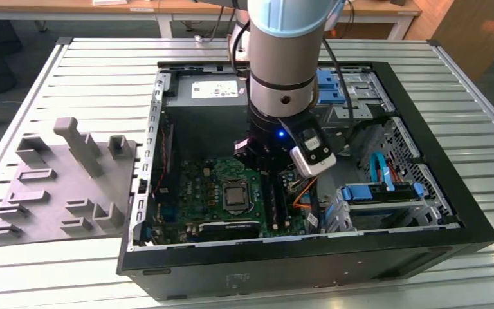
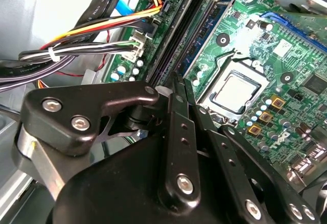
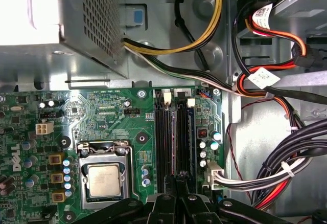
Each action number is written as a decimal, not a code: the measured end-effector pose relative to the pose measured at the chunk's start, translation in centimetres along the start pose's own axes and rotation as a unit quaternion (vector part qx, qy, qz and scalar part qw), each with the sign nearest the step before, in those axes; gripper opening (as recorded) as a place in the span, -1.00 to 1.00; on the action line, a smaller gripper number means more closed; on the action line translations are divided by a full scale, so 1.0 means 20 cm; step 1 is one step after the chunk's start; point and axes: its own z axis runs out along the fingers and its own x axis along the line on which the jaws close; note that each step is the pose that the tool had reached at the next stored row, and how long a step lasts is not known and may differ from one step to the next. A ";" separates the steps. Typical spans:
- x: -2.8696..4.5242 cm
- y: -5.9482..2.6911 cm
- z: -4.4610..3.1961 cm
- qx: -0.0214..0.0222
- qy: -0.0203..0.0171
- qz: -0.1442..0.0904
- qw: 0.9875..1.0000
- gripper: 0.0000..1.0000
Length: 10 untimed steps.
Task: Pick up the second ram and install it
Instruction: 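Insert the second ram into the second slot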
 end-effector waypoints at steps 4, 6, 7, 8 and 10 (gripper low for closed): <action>0.004 0.000 0.006 0.000 0.000 -0.001 1.000 -0.76; 0.008 0.000 0.008 0.000 0.000 -0.001 1.000 -0.76; 0.010 0.000 0.009 0.000 0.000 -0.001 1.000 -0.76; 0.011 0.000 0.009 0.000 0.000 -0.001 1.000 -0.76; 0.012 0.000 0.011 0.000 0.000 -0.002 1.000 -0.76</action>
